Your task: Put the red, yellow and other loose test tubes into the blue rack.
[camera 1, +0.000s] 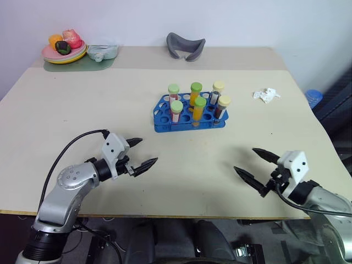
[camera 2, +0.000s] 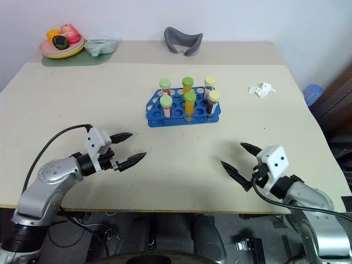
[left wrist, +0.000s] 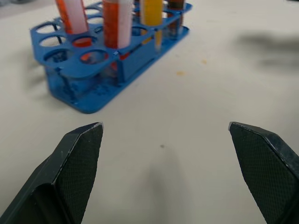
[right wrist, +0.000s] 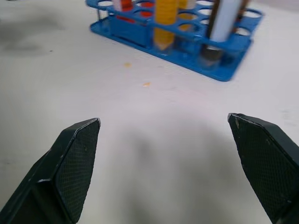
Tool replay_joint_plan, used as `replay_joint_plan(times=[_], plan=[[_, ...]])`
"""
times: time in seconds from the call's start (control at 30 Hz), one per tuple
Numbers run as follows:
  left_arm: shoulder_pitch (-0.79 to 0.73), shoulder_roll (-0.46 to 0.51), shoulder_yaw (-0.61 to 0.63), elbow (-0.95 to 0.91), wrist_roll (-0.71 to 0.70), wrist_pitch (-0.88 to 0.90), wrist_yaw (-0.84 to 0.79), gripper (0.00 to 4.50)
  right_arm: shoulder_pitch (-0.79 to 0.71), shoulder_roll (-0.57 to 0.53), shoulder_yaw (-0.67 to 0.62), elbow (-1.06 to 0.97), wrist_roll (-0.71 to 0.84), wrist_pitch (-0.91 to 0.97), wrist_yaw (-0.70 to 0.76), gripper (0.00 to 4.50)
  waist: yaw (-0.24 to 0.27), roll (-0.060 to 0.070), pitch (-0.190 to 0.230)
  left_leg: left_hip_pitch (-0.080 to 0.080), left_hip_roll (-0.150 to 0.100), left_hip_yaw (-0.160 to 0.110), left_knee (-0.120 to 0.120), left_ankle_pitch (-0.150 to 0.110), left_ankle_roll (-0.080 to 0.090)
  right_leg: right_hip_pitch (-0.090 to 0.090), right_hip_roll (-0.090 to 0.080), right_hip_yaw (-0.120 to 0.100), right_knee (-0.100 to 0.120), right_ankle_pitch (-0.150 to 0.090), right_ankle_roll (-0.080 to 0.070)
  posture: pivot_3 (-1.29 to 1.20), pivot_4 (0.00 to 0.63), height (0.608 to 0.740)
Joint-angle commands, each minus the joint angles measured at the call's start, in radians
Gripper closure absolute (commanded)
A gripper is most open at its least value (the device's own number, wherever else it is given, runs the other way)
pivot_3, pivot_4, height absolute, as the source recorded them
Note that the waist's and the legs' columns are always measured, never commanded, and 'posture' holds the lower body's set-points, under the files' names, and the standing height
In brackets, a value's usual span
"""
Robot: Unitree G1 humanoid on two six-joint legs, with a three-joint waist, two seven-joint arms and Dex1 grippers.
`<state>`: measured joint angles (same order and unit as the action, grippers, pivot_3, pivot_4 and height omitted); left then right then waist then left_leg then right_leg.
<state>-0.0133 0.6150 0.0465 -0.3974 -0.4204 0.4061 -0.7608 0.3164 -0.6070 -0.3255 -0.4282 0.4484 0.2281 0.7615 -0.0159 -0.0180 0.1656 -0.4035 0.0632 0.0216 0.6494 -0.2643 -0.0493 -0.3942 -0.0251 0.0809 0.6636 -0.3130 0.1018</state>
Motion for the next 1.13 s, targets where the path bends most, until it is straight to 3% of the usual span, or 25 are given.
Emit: replay_joint_plan(times=[0.03,0.37,0.77,1.13], plan=[[0.031,0.027,0.068,-0.062,-0.066,0.047,-0.01,0.09,0.037,0.0,-0.072,0.023,0.011,-0.066,0.031,0.0,0.001,0.0,0.0,0.0,0.0,0.0,0.0,0.0,0.0,0.0,0.0,0.0,0.0,0.0,0.0,0.0,0.15,0.74],[0.073,0.011,0.065,-0.129,-0.097,0.099,0.028,0.09,0.039,-0.008,-0.094,0.101,0.012,-0.113,0.073,0.0,0.001,0.0,0.0,0.001,0.0,0.0,0.0,0.0,0.0,0.0,0.0,0.0,0.0,0.0,0.0,0.0,0.15,0.74],[0.01,-0.012,0.029,-0.114,-0.097,0.109,0.043,0.09,0.064,-0.001,-0.095,0.037,0.029,-0.093,0.067,0.0,0.001,0.0,0.0,0.001,0.0,0.0,0.0,0.0,0.0,0.001,0.0,0.001,0.0,0.0,0.0,0.0,0.15,0.74],[0.057,0.014,0.076,-0.082,-0.087,0.057,0.004,0.09,0.067,-0.007,-0.103,-0.006,0.053,-0.066,0.051,0.0,0.0,0.0,0.0,0.001,0.0,0.001,0.0,0.0,0.0,0.001,0.0,0.001,0.0,0.0,0.0,0.0,0.15,0.74]])
